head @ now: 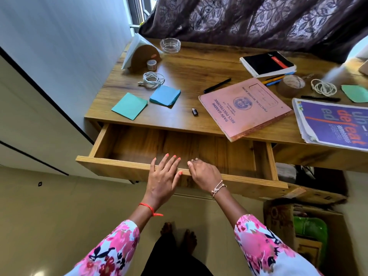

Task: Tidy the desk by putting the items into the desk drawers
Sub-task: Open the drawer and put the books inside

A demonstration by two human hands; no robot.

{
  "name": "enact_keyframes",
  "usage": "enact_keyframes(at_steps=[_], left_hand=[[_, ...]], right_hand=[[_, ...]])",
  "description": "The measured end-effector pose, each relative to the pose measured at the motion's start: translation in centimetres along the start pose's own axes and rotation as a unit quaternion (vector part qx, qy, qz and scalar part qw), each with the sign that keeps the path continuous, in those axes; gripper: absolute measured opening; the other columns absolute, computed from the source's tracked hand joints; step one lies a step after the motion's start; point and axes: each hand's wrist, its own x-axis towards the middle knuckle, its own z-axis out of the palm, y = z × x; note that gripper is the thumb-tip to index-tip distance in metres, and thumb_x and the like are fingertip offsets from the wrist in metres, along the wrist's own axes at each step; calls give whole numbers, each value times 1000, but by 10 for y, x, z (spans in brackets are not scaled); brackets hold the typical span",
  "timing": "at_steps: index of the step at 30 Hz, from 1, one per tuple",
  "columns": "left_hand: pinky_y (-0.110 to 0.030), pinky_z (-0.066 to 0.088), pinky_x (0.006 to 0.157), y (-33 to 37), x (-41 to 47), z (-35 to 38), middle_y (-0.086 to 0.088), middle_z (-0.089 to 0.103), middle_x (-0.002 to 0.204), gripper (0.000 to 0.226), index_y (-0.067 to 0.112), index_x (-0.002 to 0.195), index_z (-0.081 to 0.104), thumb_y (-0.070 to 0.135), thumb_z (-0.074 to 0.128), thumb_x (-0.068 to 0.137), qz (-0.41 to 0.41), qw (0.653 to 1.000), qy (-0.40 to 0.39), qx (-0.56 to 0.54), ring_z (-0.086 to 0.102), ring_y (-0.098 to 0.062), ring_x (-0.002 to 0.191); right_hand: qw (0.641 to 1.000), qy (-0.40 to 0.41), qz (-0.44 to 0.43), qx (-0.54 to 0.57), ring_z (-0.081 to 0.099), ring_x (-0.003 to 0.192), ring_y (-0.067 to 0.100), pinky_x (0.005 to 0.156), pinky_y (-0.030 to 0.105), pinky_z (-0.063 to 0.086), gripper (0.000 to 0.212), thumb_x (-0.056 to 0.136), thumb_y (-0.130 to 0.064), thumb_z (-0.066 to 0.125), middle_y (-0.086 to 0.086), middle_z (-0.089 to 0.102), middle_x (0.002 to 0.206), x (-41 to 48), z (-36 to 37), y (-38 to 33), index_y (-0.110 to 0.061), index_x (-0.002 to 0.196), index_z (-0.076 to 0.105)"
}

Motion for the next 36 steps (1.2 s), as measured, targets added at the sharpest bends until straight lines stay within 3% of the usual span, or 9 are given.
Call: enact_keyframes(at_steps=[2, 4, 8, 17, 25, 31, 36], left_hand=[[-49, 44, 96, 0, -9, -2, -4, 64, 123, 52, 14, 121, 62, 42, 29, 91, 7, 1000, -1, 3, 57, -24, 119], [-44, 49, 89, -1, -19, -4, -3, 69, 114, 54, 14, 116, 64, 46, 29, 90, 26, 999, 2, 19, 64, -23, 106], [-37, 51, 78, -4, -43, -4, -2, 69, 99, 55, 13, 110, 66, 51, 32, 88, 63, 997, 10, 45, 64, -22, 83], [-37, 49, 77, -1, -104, -1, -3, 67, 100, 51, 13, 110, 63, 47, 31, 90, 90, 994, 37, 47, 62, -23, 84], [-32, 48, 66, -2, -162, 1, -3, 67, 92, 46, 14, 104, 65, 44, 33, 92, 130, 988, 64, 44, 61, -20, 76], [-31, 50, 63, -4, -200, 0, -2, 67, 88, 45, 14, 104, 66, 42, 33, 92, 171, 981, 80, 40, 61, -19, 72], [-31, 49, 61, -3, -230, -1, -1, 66, 87, 43, 14, 103, 66, 41, 35, 91, 192, 976, 96, 32, 60, -18, 70]], right_hand=[[1000, 19, 4, -17, 67, 92, 29, 65, 33, 48, 46, 99, -37, 27, 12, 72, 98, -12, 1, -4, -15, 97, 67], [999, 27, 6, -38, 67, 78, 34, 55, 33, 39, 49, 98, -40, 28, 15, 72, 83, -25, 3, -9, -14, 86, 68], [997, 26, -3, -70, 67, 73, 33, 54, 31, 33, 55, 97, -45, 28, 15, 72, 79, -52, 8, -19, -11, 79, 67], [996, 39, 25, -77, 64, 70, 21, 57, 30, 40, 55, 95, -52, 24, 5, 70, 84, -110, 24, -46, -18, 90, 66], [995, 67, 19, -65, 60, 62, 16, 51, 23, 29, 48, 94, -53, 32, 3, 70, 75, -167, 37, -68, -21, 95, 68], [997, 50, 23, -54, 64, 74, 15, 57, 25, 35, 49, 94, -53, 29, -1, 71, 87, -205, 46, -81, -22, 101, 67], [997, 39, 25, -65, 63, 73, 14, 54, 23, 28, 49, 94, -53, 28, -4, 70, 86, -235, 53, -91, -23, 99, 66]])
